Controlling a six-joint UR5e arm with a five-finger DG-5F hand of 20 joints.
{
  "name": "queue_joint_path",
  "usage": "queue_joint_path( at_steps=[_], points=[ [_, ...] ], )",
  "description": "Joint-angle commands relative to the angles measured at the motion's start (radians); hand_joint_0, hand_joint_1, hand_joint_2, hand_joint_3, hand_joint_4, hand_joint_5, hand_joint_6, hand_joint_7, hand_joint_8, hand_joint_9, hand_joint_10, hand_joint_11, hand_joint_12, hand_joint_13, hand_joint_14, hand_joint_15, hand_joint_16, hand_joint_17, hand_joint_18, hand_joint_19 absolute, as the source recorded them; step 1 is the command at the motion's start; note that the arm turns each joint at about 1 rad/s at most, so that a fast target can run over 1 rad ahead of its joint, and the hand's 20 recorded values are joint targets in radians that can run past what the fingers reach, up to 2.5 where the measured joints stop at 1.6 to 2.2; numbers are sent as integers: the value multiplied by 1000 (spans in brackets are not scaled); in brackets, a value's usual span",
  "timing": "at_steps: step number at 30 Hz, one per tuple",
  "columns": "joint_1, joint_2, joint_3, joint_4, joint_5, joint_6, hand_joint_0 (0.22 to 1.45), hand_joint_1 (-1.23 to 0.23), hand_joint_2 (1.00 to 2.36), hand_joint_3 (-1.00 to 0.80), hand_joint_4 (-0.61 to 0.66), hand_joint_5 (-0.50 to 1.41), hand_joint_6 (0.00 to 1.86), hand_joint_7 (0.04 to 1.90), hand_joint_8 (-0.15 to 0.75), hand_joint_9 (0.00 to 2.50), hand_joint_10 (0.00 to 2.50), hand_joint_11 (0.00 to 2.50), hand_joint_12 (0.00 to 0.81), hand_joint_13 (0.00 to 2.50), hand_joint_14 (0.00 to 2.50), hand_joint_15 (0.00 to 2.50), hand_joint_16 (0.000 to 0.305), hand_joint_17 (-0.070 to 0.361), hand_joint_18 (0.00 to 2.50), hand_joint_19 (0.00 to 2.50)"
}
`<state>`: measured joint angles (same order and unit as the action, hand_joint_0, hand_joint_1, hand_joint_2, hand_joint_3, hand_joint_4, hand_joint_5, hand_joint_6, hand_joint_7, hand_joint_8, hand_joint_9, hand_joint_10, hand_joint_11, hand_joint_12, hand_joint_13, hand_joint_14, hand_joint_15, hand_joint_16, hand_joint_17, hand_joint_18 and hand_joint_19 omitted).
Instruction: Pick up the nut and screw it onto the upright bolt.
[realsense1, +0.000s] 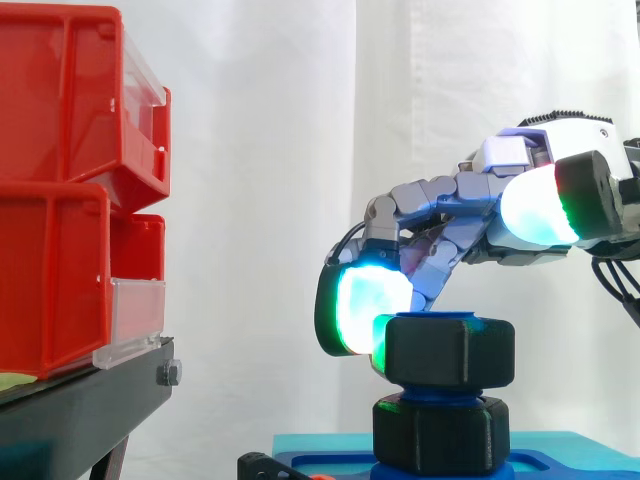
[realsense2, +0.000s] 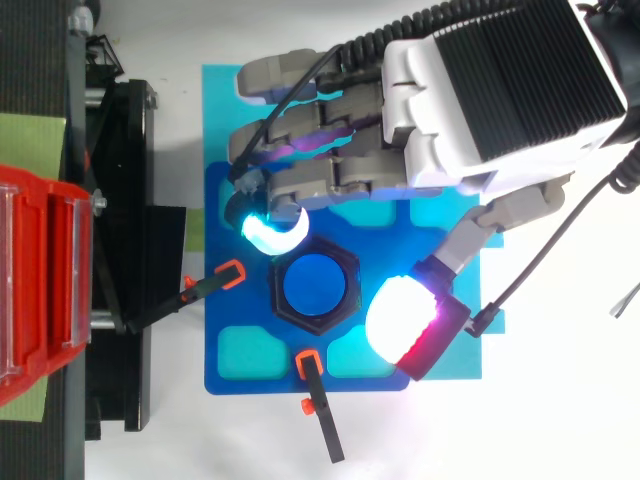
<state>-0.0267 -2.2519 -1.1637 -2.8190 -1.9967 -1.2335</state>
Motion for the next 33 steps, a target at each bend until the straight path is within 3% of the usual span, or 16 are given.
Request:
queue_joint_path(
  at_steps=[1, 7, 14, 17, 22, 24, 31, 33],
  points=[
    [-6, 0, 4, -2, -8, 0, 529, -253, 1000, -500, 205, -28, 508, 1422, 293, 727, 0, 0, 265, 480, 0, 0, 23, 52, 129, 0],
    [-12, 0, 4, -8, -11, 0, 533, -261, 1000, -500, 193, -12, 559, 1333, 297, 814, 0, 0, 259, 532, 0, 0, 22, 49, 173, 0],
    [-19, 0, 39, -14, -28, 0, 539, -244, 1000, -500, 127, 27, 505, 1409, 284, 961, 0, 0, 241, 589, 0, 0, 20, 44, 225, 0],
    [-24, 0, 81, -57, -39, 0, 537, -209, 1000, -500, 181, -11, 503, 1286, 281, 927, 0, 0, 244, 579, 0, 0, 20, 45, 219, 0],
    [-29, 2, 107, -80, -40, 0, 531, -186, 1000, -500, 266, -86, 504, 1042, 284, 839, 0, 0, 269, 548, 0, 0, 24, 53, 198, 0],
    [-25, 0, 107, -77, -39, -1, 526, -186, 1000, -500, 272, -113, 504, 932, 281, 786, 0, 0, 280, 526, 0, 0, 26, 59, 183, 0],
    [-18, 0, 87, -30, -36, -14, 520, -178, 1000, -500, 271, -117, 503, 840, 270, 751, 0, 0, 292, 448, 0, 0, 31, 69, 112, 0],
    [-12, -2, 85, -33, -31, -11, 510, -154, 1000, -500, 258, -124, 503, 829, 252, 612, 0, 0, 332, 178, 0, 0, 37, 84, 0, 0]
  ],
)
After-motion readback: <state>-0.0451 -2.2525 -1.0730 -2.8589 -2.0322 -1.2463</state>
